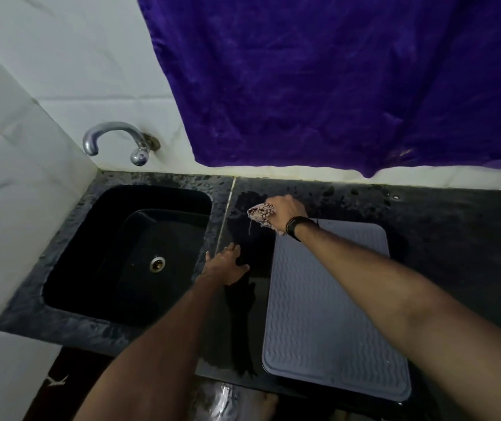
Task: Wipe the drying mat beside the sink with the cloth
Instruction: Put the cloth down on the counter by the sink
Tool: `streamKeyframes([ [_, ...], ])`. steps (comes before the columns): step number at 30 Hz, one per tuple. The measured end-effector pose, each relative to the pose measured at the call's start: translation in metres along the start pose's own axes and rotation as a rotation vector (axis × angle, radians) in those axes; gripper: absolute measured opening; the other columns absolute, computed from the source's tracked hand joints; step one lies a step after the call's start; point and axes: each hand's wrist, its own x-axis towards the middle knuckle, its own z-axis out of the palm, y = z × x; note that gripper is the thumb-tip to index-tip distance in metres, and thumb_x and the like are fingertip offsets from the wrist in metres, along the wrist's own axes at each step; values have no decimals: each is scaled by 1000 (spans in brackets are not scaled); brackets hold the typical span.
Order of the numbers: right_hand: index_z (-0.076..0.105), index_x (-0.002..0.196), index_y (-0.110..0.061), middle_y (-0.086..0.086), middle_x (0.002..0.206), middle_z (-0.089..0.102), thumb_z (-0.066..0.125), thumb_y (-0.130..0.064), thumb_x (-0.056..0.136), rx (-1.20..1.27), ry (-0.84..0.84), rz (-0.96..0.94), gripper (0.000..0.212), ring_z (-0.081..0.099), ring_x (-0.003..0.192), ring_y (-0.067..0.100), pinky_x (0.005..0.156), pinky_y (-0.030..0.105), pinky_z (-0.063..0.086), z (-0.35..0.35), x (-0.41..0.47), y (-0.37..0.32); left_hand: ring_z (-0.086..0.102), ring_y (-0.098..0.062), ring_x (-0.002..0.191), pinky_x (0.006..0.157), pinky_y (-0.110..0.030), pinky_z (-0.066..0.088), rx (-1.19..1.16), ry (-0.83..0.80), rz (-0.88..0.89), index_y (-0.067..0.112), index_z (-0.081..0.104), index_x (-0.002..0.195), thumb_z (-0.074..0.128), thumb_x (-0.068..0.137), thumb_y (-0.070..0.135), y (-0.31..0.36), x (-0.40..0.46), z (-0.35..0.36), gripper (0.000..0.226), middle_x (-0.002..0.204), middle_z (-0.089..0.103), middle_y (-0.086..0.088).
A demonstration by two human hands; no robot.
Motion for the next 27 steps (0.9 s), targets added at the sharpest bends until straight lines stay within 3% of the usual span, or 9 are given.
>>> streamKeyframes([
  [3,67,114,-22,12,110,68,65,-13,83,-101,42,-44,32,63,105,33,86,39,54,2,34,-19,25,-25,152,124,-58,4,-21,45,9,22,16,163,48,102,52,-20,7,1,75,171,8,2],
  [8,60,122,-16,11,117,63,51,2,83,-263,205,-51,44,49,114,31,94,39,43,18,90,-35,26,-23,153,124,-55,1,-71,94,18,23,15,163,47,103,49,-47,17,7,73,171,8,5],
  [11,47,135,-12,12,139,48,50,-3,87,-334,7,-53,49,36,131,31,108,40,34,46,93,-36,25,-22,153,124,-52,0,-96,131,50,24,19,162,49,103,47,-57,17,12,70,170,11,6],
  [14,17,151,-10,11,161,6,53,-13,90,-370,-294,-47,71,4,147,32,118,47,17,71,75,-35,26,-22,152,124,-46,0,-139,121,69,24,23,161,51,103,44,-59,13,17,68,169,17,4],
  [16,9,153,-12,8,162,-3,49,-14,93,-267,-269,-37,72,-5,148,29,119,48,12,70,66,-36,28,-22,151,126,-44,5,-191,113,84,24,26,161,53,102,43,-58,11,17,67,168,21,3],
  [20,20,151,-13,10,159,16,48,-17,95,-49,-18,32,63,17,144,30,117,45,23,48,33,-20,47,-26,139,114,-37,39,-401,161,58,27,43,154,59,100,40,-42,14,22,58,152,50,-1],
  [24,32,146,-11,15,150,34,51,-26,95,105,136,389,56,33,136,32,109,44,36,32,-41,43,58,-24,130,106,-29,43,-584,107,12,15,56,145,65,98,36,-9,13,40,51,138,64,-8],
  [27,35,143,-7,18,146,38,53,-32,94,64,184,715,58,40,131,35,105,46,39,24,-110,104,58,-25,127,104,-27,42,-692,30,-50,8,54,146,68,96,35,16,8,55,58,136,64,-11],
])
